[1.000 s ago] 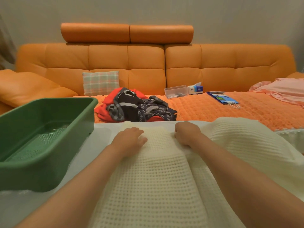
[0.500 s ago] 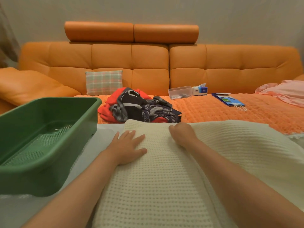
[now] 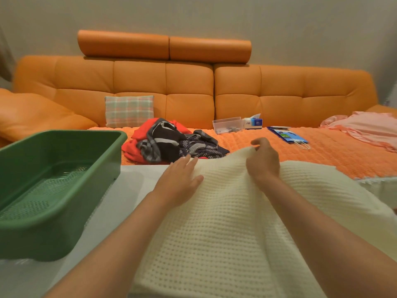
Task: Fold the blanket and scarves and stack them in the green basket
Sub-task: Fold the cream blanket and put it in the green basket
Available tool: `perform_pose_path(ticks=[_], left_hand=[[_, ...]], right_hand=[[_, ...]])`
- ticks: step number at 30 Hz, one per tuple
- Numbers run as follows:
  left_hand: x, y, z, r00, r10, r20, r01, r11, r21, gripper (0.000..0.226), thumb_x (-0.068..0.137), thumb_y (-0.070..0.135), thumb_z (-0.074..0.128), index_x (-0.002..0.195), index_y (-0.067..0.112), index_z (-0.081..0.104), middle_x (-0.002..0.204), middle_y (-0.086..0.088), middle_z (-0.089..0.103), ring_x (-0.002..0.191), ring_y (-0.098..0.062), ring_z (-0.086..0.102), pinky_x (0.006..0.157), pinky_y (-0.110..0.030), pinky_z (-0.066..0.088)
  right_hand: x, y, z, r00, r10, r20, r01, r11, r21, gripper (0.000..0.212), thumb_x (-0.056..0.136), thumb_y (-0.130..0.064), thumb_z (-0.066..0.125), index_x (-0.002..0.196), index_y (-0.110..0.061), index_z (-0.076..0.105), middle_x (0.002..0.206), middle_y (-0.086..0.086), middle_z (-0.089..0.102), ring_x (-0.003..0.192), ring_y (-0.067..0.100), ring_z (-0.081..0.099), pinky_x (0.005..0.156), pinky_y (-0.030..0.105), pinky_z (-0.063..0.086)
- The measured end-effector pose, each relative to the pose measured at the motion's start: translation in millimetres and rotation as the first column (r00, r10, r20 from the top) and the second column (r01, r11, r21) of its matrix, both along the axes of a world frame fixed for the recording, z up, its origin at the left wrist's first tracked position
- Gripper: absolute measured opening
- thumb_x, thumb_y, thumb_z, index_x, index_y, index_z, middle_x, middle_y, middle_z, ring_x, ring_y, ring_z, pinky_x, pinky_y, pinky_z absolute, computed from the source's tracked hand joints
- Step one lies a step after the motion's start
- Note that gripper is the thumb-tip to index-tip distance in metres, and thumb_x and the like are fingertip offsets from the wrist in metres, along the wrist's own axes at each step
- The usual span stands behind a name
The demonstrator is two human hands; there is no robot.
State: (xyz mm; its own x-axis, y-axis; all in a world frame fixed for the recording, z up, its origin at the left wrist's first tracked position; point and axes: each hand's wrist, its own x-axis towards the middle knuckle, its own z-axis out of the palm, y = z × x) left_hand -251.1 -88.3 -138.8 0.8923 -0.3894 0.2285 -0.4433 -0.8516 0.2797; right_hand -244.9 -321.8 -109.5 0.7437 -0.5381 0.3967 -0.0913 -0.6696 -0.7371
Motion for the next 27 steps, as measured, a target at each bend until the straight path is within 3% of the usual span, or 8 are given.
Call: perform_pose_path(ticks=[5,8,10,14,17,21,24,27], left_hand=[[-1.3,-7.4,-25.0,0.936,-0.001,-0.352,0.097,0.962,0.255,0.071,0.099,0.064,0.025,0.158,0.032,0.002,0.165,-0.001,-0.011,0.151,-0.02,-0.011,0.122,-0.043,-0.005],[1.1,-6.3,-29.8,0.936,0.041,-0.35,0.063,0.957,0.283,0.078,0.093,0.073,0.023,0.157,0.036,-0.003,0.164,0.0,-0.015,0.151,-0.022,-0.015,0.121,-0.045,-0.008],[-0.5,-5.5,-31.3,0.943,0.095,-0.32,0.006,0.953,0.302,0.084,0.09,0.077,0.021,0.157,0.033,-0.005,0.164,-0.002,-0.015,0.151,-0.025,-0.014,0.121,-0.048,-0.007],[-8.8,-1.8,-34.0,0.938,0.233,-0.257,-0.148,0.939,0.31,0.09,0.09,0.078,0.015,0.157,0.021,-0.006,0.164,-0.007,-0.013,0.151,-0.03,-0.012,0.121,-0.052,-0.006],[-21.2,-1.2,-25.0,0.945,0.235,-0.226,-0.166,0.943,0.289,0.081,0.095,0.069,0.016,0.158,0.019,0.004,0.165,-0.007,-0.003,0.152,-0.028,-0.003,0.121,-0.052,-0.003],[-52.2,-1.6,-10.7,0.984,0.096,-0.153,-0.059,0.971,0.23,0.055,0.101,0.052,0.031,0.146,0.02,0.039,0.156,-0.008,0.032,0.14,-0.027,0.031,0.114,-0.046,0.028],[-84.0,7.1,-3.9,0.991,0.042,-0.124,-0.021,0.985,0.169,0.04,0.101,0.044,0.038,0.132,0.022,0.05,0.136,0.0,0.047,0.121,-0.019,0.043,0.099,-0.037,0.038],[-110.0,23.9,-1.5,0.989,0.025,-0.144,0.001,0.984,0.177,0.037,0.101,0.044,0.041,0.13,0.025,0.05,0.135,0.003,0.046,0.122,-0.017,0.042,0.1,-0.037,0.039]], right_hand=[[-10.4,-18.2,-40.2,0.935,-0.01,-0.354,-0.183,0.842,-0.507,0.042,0.091,0.005,0.046,0.127,-0.014,0.054,0.122,0.009,0.053,0.097,0.03,0.059,0.078,0.041,0.053],[-15.4,-16.1,-45.1,0.942,-0.01,-0.334,-0.257,0.619,-0.742,0.045,0.087,0.004,0.051,0.126,-0.015,0.057,0.126,0.008,0.05,0.11,0.027,0.049,0.087,0.036,0.047],[-20.6,-11.8,-41.0,0.955,0.039,-0.295,-0.263,0.574,-0.776,0.046,0.085,0.005,0.053,0.125,-0.016,0.058,0.126,0.008,0.05,0.109,0.025,0.047,0.085,0.034,0.045],[-53.1,3.2,-18.5,0.905,0.076,-0.419,-0.315,0.782,-0.538,0.025,0.096,-0.012,0.045,0.118,-0.014,0.055,0.117,0.007,0.055,0.094,0.025,0.057,0.073,0.035,0.048],[-93.6,8.9,-6.1,0.777,-0.083,-0.625,-0.299,0.824,-0.482,0.035,0.098,-0.036,0.041,0.118,-0.014,0.06,0.118,0.005,0.062,0.105,0.025,0.061,0.077,0.034,0.044],[-145.3,18.6,-10.2,0.638,-0.025,-0.769,-0.373,0.864,-0.338,0.051,0.092,-0.058,0.041,0.11,-0.016,0.063,0.102,0.001,0.063,0.097,0.023,0.059,0.078,0.033,0.043],[-166.7,28.8,-11.7,0.724,0.365,-0.585,-0.368,0.922,0.12,0.034,0.092,-0.045,0.053,0.082,-0.014,0.062,0.084,-0.003,0.062,0.081,0.015,0.06,0.067,0.03,0.046],[-177.7,43.5,-16.5,0.785,0.508,-0.355,-0.389,0.85,0.356,0.017,0.092,-0.027,0.061,0.103,-0.015,0.068,0.105,0.001,0.069,0.094,0.016,0.066,0.086,0.036,0.056]])
